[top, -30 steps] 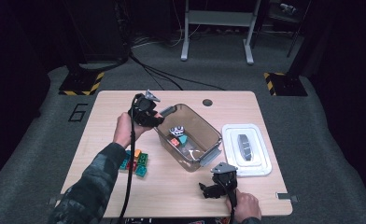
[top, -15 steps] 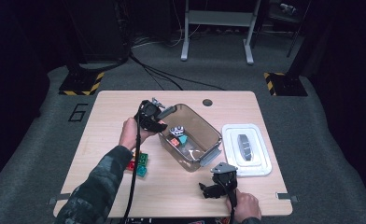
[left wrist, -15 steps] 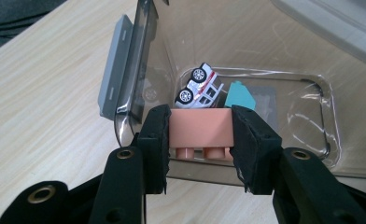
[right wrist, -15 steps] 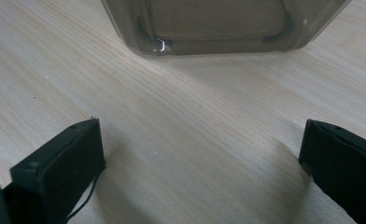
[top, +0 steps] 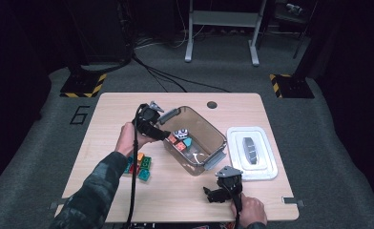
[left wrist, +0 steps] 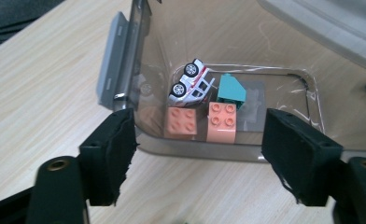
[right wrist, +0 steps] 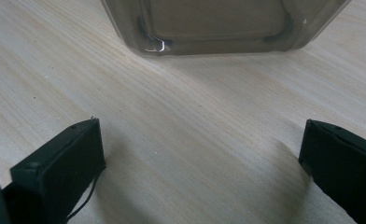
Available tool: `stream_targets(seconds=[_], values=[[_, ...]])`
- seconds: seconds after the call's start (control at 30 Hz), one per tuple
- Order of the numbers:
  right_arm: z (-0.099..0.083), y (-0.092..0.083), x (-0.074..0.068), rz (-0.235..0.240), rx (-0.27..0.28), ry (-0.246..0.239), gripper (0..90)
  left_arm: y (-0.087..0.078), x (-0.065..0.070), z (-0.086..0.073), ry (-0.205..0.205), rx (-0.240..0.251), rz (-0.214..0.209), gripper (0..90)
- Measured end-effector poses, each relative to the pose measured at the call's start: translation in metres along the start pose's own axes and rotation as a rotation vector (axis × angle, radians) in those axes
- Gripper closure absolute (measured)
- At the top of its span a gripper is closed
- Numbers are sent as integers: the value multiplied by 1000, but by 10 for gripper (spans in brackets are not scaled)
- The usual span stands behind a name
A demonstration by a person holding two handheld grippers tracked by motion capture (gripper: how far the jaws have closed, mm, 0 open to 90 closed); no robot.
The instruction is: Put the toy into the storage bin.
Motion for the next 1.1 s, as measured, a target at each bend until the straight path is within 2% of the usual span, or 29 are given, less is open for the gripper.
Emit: stream_targets(seconds=[0.2,0.37,0.5,0.7,0.8,0.9,0.97,1.1], values=[[0,0,0,0,0,1,0,-16,-11,-18,-21,35,4,153],[0,0,0,-2,-1,1,0,-23,-19,-38,-36,42,13,132],[0,0,0,-4,0,-1,0,-24,-25,-55,-58,41,15,118],[0,0,0,0,0,0,0,-16,-35,-81,-83,12,17,80],[0,0,0,0,0,1,0,-10,-40,-95,-108,-7,23,70],[0,0,0,-4,0,-1,0,-1,-43,-112,-170,-14,42,55],[0,0,0,-4,-1,2,0,2,-45,-117,-183,-16,52,24],[0,0,0,-3,-1,2,0,12,-51,-138,-249,-36,60,9]])
Point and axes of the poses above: each handheld gripper's, and its own axes: y roughly forward along the jaws, z roughly out of its top, x roughly to its right, the point moved 2 cm from there along y, roughly forward along the jaws, and after that the axes turned 12 degrees about -x, right-handed, at the moved point
